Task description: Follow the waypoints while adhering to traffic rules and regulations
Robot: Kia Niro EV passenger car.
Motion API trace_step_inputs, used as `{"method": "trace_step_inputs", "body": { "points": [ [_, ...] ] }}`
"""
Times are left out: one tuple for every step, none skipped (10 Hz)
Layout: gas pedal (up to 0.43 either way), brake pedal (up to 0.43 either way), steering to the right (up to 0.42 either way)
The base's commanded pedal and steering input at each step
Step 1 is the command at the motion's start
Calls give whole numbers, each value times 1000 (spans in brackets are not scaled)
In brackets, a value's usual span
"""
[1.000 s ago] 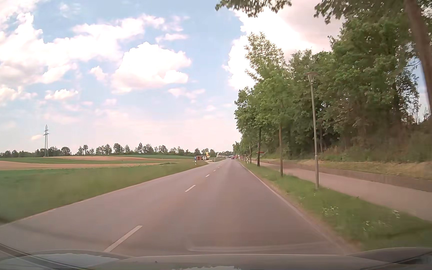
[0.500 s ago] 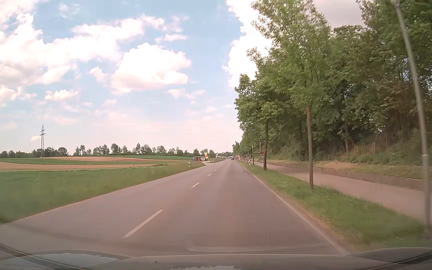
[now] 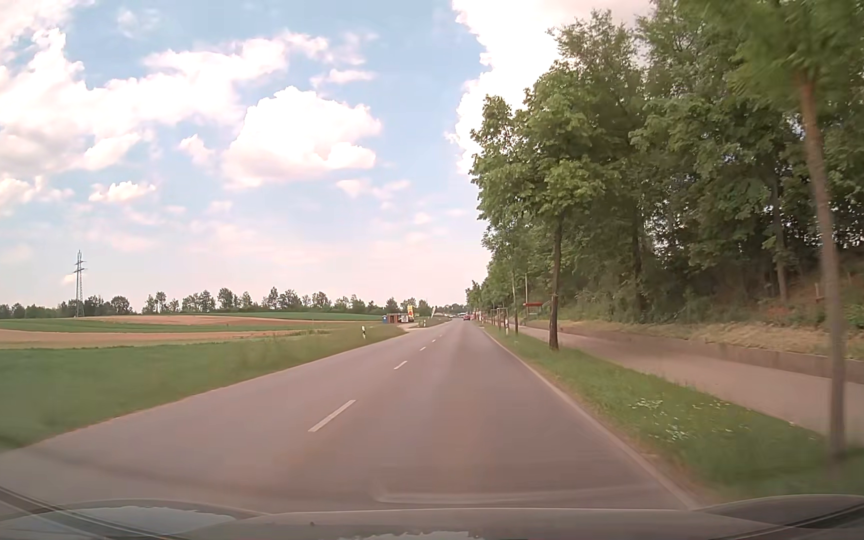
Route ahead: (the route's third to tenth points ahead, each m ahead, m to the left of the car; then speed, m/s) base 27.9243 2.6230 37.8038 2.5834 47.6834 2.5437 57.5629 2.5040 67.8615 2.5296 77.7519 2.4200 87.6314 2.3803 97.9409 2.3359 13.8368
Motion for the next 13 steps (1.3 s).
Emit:
{"method": "trace_step_inputs", "body": {
  "points": [
    [47, 18, -2],
    [47, 18, -1],
    [59, 18, -1],
    [59, 18, -1],
    [67, 18, 0],
    [67, 18, 0],
    [67, 18, 0],
    [67, 18, 0],
    [67, 18, 0],
    [67, 18, 0],
    [67, 18, 0],
    [67, 18, 0],
    [67, 18, 1]
  ]
}}
